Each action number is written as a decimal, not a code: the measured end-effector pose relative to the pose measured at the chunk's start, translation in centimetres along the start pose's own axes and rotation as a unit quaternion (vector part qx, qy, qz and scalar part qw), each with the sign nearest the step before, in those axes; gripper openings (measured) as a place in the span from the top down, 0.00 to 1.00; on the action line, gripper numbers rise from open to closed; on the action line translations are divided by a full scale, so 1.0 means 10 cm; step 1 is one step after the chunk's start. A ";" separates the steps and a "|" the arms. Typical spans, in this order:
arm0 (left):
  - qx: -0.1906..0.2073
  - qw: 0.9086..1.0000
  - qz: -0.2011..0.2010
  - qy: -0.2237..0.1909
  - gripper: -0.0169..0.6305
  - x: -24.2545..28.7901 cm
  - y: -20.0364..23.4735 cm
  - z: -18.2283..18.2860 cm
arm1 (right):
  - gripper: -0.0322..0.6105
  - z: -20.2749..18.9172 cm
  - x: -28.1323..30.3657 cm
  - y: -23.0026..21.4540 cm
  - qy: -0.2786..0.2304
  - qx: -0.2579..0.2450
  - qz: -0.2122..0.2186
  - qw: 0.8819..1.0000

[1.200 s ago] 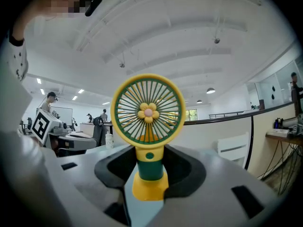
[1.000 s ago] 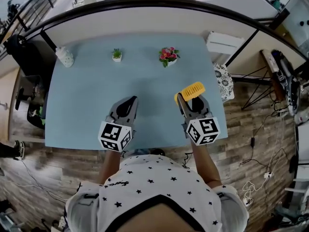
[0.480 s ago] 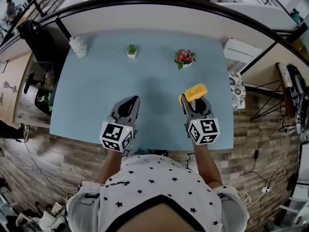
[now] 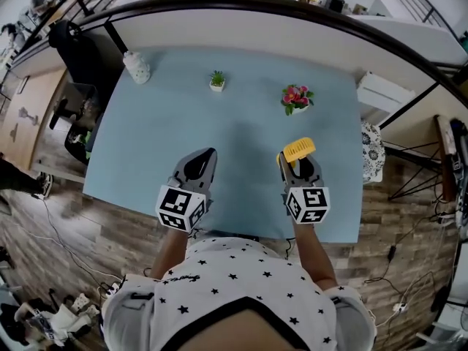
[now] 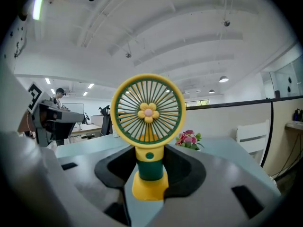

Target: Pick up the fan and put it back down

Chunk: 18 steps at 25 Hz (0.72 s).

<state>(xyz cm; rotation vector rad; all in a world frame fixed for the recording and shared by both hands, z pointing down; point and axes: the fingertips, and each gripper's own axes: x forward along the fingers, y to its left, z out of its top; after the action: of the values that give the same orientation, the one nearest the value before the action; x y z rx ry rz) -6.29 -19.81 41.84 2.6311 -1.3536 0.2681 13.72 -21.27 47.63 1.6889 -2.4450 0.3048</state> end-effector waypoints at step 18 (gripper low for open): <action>-0.003 1.000 0.024 0.016 0.93 0.00 0.12 -0.05 | 0.68 -0.67 0.25 -0.10 0.062 -0.017 -0.011 0.998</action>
<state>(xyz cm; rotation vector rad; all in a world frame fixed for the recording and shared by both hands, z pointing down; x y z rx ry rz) -7.28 -20.38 42.39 2.5802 -1.4064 0.3092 13.84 -22.16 54.76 1.6314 -2.3281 0.3519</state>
